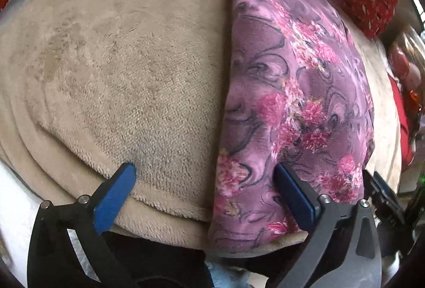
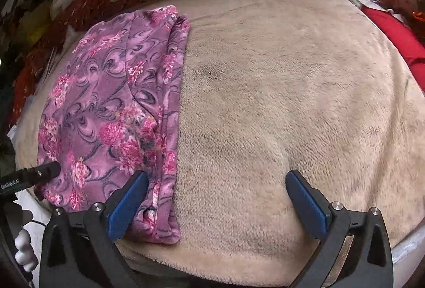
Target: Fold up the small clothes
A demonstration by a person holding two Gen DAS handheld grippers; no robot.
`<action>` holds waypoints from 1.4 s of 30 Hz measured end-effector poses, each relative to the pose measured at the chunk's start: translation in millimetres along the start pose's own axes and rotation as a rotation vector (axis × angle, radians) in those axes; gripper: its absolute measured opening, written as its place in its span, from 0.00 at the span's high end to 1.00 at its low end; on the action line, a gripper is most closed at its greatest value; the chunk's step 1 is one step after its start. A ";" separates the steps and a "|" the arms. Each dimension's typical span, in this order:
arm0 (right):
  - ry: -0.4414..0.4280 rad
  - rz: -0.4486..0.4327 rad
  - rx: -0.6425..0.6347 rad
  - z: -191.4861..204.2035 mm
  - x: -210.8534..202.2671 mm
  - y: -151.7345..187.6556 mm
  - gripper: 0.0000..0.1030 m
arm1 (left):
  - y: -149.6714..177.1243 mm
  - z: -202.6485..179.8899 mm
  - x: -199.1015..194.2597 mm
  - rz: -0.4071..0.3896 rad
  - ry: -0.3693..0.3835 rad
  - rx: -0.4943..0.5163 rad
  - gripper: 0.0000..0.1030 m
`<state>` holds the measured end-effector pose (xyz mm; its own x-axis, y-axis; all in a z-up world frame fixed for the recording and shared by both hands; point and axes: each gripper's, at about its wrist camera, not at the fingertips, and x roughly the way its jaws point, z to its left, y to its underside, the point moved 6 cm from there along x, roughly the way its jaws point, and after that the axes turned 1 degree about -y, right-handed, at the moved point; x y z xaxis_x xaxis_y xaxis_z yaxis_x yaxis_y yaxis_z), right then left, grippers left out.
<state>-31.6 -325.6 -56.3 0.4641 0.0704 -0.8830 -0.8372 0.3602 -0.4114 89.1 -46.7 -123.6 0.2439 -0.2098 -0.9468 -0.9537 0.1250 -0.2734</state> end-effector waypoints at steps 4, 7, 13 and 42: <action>0.018 0.010 -0.014 2.2 -3.9 4.0 0.01 | 2.3 -2.2 -1.1 -0.011 -0.008 -0.008 0.00; 0.030 0.073 -0.017 5.0 -5.4 -0.4 0.01 | 14.3 0.1 -10.5 -0.010 -0.009 -0.006 0.00; 0.084 -0.031 -0.058 21.3 -55.8 -0.7 0.01 | 35.5 9.3 -57.7 -0.136 -0.099 0.092 0.00; 0.112 -0.337 -0.192 57.4 -150.7 13.1 0.00 | 75.2 -30.3 -135.7 -0.399 -0.132 0.208 0.00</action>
<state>-95.9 -278.1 84.4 0.6963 -0.1275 -0.7063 -0.6873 0.1652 -0.7074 -21.1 -38.2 -10.6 0.6178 -0.1574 -0.7704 -0.7286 0.2539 -0.6361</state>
